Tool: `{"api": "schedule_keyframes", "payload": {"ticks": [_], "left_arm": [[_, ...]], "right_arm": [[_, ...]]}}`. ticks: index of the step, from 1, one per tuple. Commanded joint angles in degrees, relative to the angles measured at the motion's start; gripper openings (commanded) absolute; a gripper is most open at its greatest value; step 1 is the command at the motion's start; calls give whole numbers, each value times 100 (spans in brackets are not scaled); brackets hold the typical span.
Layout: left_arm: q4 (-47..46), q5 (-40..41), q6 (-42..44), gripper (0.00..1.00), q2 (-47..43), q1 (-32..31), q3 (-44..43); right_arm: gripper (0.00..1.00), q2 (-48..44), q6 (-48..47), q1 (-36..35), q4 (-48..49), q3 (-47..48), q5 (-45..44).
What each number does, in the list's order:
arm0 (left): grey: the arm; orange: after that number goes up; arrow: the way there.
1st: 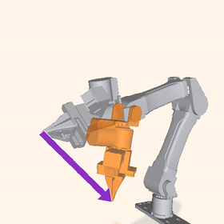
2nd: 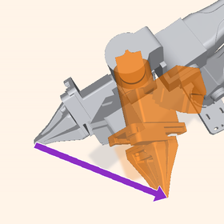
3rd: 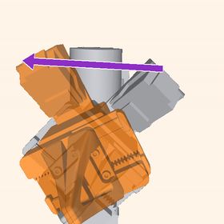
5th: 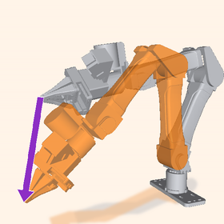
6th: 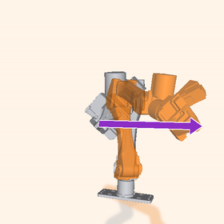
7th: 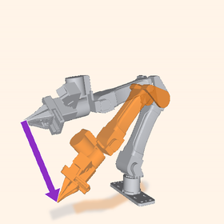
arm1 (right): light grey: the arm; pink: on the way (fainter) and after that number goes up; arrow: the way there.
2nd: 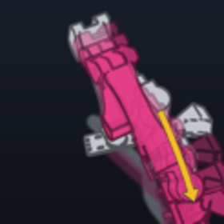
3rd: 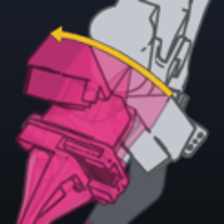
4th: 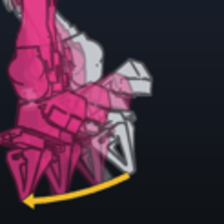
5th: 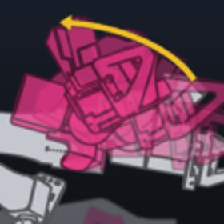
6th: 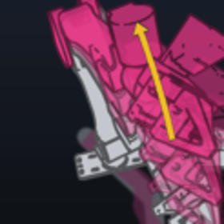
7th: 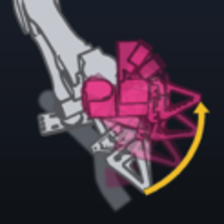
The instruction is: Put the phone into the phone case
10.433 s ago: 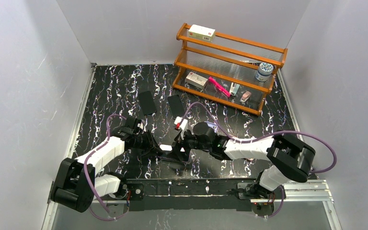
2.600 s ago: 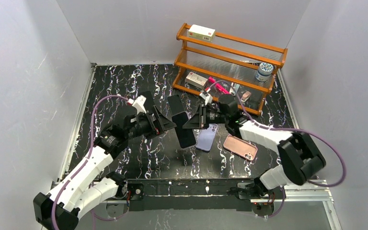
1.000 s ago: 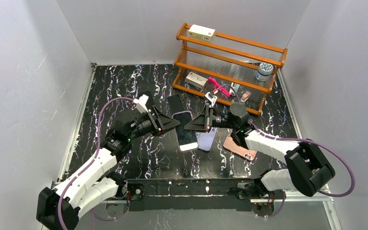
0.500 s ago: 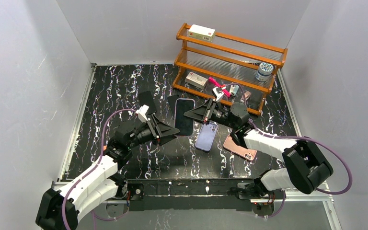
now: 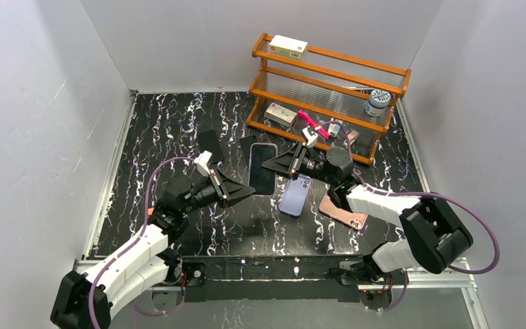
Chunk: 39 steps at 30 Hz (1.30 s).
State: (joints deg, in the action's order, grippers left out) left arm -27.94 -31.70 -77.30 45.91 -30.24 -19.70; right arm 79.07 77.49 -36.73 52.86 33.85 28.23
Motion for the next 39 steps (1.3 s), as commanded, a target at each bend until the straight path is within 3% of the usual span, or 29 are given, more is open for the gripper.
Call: {"api": "schedule_keyframes", "payload": {"ticks": [1,7,10,15,23,30,34,37,39], "left_arm": [[1064,276,588,5,-118,-27,-286],[1530,443,1000,53,-174,-26,-630],[891,268,805,62,-20,-29,-524],[-14,4,541,64,378,-27,-429],[-472,-171,460,48,830,-35,-482],[-582,-228,548,12,736,-35,-421],[-730,-403,672,1,647,-35,-394],[-797,-563,747,0,568,-35,-394],[-809,-628,811,0,501,-35,-381]], "right_arm": [[11,-421,-332,8,172,49,-133],[11,-507,-429,8,347,6,76],[11,-575,-424,-1,441,-37,130],[11,-555,-359,-140,610,-110,156],[11,-360,-269,-322,846,-89,150],[16,-300,-397,-322,749,-93,166],[31,-385,-689,-305,391,50,218],[47,-508,-841,-233,169,135,300],[53,-599,-909,-128,27,185,373]]}}
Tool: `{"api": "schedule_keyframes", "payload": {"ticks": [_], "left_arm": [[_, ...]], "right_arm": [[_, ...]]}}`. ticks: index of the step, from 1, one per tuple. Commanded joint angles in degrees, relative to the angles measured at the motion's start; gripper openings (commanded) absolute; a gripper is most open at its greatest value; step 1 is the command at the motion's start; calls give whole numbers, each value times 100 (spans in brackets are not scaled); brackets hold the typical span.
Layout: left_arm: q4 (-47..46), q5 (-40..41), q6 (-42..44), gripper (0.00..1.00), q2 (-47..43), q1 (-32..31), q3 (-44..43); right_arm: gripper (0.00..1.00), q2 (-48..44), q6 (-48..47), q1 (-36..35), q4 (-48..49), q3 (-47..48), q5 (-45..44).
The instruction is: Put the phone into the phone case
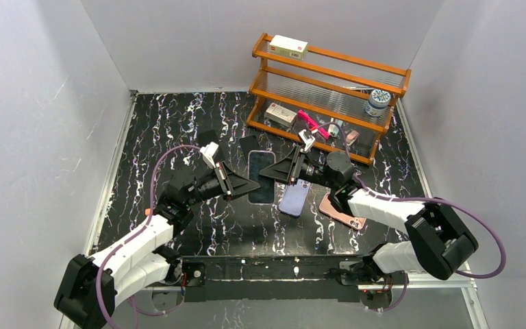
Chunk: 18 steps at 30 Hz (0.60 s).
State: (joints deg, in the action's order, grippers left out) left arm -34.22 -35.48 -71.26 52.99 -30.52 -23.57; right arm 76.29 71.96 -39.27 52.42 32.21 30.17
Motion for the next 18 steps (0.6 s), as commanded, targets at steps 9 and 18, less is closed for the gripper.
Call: {"api": "schedule_keyframes", "payload": {"ticks": [9,18], "left_arm": [[-255,-501,344,0,-245,-6,24],[-279,-574,339,0,-240,-6,88]], "right_arm": [[48,-348,-505,541,-202,598,493],[44,-90,-455,678,-39,760,575]]}}
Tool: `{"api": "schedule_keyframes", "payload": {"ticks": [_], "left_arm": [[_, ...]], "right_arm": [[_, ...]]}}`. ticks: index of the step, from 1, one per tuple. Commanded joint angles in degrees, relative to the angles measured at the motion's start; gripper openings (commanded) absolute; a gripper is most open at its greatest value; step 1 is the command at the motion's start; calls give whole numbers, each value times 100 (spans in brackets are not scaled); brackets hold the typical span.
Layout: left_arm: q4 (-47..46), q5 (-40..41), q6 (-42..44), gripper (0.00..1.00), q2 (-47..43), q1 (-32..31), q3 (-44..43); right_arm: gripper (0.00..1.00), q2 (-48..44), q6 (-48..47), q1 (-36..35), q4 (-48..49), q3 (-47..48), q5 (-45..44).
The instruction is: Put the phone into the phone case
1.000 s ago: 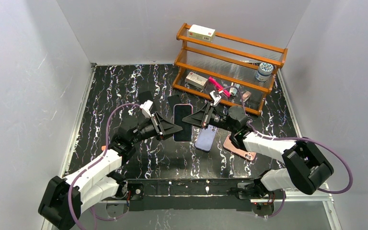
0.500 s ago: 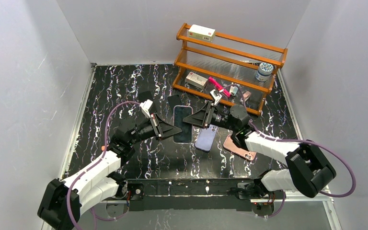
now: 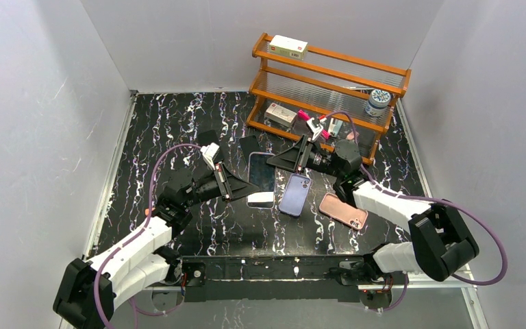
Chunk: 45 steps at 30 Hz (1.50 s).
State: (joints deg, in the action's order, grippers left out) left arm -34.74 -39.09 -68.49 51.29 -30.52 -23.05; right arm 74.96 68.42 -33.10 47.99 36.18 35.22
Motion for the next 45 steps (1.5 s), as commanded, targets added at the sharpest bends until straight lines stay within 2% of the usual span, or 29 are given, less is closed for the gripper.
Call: {"api": "schedule_keyframes", "payload": {"ticks": [1,4,7,10,13,17,21,25,29,34,38,41,45], "left_arm": [[-226,-220,62,0,-60,-6,51],[38,-137,104,0,4,-6,51],[1918,337,1093,0,64,2,-551],[2627,598,1592,0,-18,3,-790],[2742,656,1620,0,-30,3,-834],[2285,555,1338,0,39,3,-639],[2040,666,1059,0,-98,3,-470],[3050,1628,1291,0,-471,3,-713],[3989,2495,1628,0,-642,11,-1028],[5006,3534,2066,0,-468,85,-1474],[5809,4131,2461,0,-187,504,-1972],[5879,3803,2564,0,80,1136,-2112],[5541,2659,2322,0,507,2093,-1852]], "right_arm": [[41,53,-105,80,400,364,67],[27,34,-296,93,244,398,-48],[9,-84,-686,94,-123,482,-210],[2,-215,-1033,100,-532,582,-266],[2,-270,-1190,101,-732,618,-279],[16,-242,-1132,102,-714,541,-234],[42,-238,-1040,94,-695,463,-187],[73,-374,-1098,107,-1095,364,-347],[97,-495,-1161,146,-1409,279,-329],[99,-775,-1311,146,-2026,344,-540],[99,-943,-1665,153,-2866,482,-733],[99,-998,-1941,159,-3412,551,-859],[99,-989,-1877,164,-4100,672,-1122]]}}
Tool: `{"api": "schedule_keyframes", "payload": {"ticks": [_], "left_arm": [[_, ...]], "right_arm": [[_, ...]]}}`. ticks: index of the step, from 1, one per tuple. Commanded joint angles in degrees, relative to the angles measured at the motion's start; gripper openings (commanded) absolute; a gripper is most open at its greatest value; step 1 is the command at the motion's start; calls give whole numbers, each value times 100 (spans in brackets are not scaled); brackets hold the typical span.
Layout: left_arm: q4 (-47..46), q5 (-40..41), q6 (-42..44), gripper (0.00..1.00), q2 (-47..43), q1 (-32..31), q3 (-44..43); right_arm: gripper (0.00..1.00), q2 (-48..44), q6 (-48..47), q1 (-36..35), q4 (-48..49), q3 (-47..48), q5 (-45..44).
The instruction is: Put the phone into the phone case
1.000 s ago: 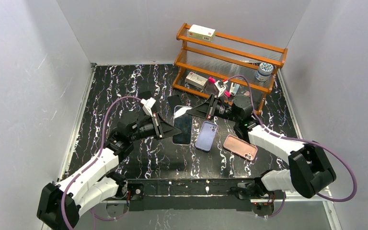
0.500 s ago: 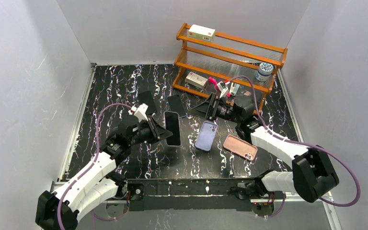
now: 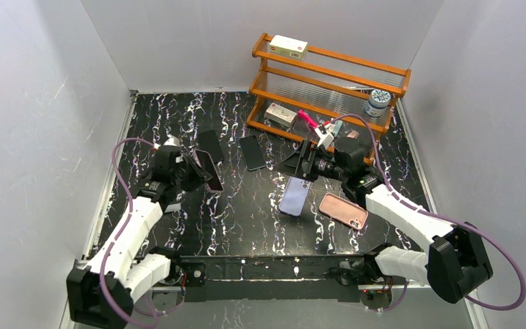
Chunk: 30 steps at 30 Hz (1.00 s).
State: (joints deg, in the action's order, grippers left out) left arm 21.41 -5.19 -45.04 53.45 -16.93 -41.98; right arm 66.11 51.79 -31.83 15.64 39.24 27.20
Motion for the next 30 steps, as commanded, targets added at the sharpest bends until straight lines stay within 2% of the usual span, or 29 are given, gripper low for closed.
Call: {"api": "schedule_keyframes", "payload": {"ticks": [1,4,7,15,19,22,30], "left_arm": [[-191,-877,-94,0,387,901,155],[-446,-1144,-242,0,608,1425,534],[-536,-1299,-169,0,701,1955,770],[-992,-1666,-312,0,1026,2115,1196],[-551,-1402,-66,0,1077,2115,1209],[-242,-1145,58,10,1095,2115,1179],[-80,-1086,32,32,1218,2116,1285]], "right_arm": [[99,-133,-236,37,-822,338,-187],[99,-323,-130,38,-214,34,184],[99,-471,-233,40,-242,-17,274],[99,-718,-558,37,-718,93,111],[99,-684,-874,46,-1270,356,-101],[99,-579,-913,45,-1550,456,-256],[99,-410,-562,39,-2308,527,-879]]}}
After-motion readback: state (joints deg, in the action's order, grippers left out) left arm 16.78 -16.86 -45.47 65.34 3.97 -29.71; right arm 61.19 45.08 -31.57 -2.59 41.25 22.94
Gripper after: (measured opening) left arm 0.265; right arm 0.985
